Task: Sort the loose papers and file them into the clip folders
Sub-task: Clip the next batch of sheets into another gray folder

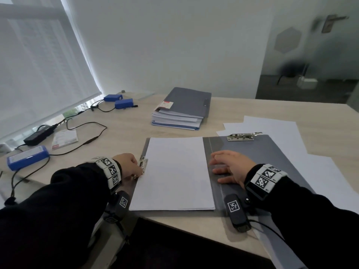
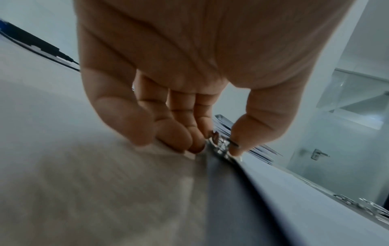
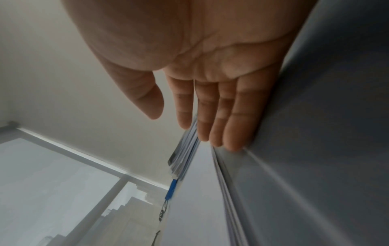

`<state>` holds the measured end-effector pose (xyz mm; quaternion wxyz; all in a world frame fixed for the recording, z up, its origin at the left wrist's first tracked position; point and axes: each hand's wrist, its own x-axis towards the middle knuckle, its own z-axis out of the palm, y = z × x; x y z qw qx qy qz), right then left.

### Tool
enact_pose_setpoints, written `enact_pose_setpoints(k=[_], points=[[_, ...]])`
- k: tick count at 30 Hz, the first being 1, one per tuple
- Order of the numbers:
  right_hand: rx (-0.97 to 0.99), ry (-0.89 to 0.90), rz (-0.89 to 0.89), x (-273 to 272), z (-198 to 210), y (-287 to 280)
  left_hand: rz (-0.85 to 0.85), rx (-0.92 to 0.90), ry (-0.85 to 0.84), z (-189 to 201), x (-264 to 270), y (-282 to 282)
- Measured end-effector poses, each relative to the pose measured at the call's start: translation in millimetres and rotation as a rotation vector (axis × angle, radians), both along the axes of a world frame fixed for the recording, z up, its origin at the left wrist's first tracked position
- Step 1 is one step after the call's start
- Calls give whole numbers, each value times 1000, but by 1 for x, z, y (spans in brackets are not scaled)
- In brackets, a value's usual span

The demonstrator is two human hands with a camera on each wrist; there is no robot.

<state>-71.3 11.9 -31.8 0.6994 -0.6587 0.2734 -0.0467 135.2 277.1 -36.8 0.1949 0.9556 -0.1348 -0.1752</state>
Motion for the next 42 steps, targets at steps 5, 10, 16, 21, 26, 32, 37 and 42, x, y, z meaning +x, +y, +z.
enact_pose_setpoints(k=[5, 10, 16, 21, 26, 32, 37, 42], points=[[-104, -49, -1, -23, 17, -19, 106, 19, 1, 3, 18, 22], [-181, -27, -116, -55, 19, -57, 190, 90, -86, 7, 48, 46], [-218, 31, -229, -95, 13, -99, 159, 104, -117, 19, 56, 33], [-359, 53, -266, -117, 23, -127, -141, -97, -247, 50, -6, -55], [-919, 344, 14, -127, 31, -144, -739, 138, -326, 50, -107, -154], [-1308, 651, 415, -131, 34, -140, -1065, 238, -337, 29, -168, -227], [-1341, 722, 572, -132, 23, -127, -1094, 467, -319, 13, -189, -241], [-1262, 735, 538, -136, 21, -139, -1025, 528, -248, 8, -181, -225]])
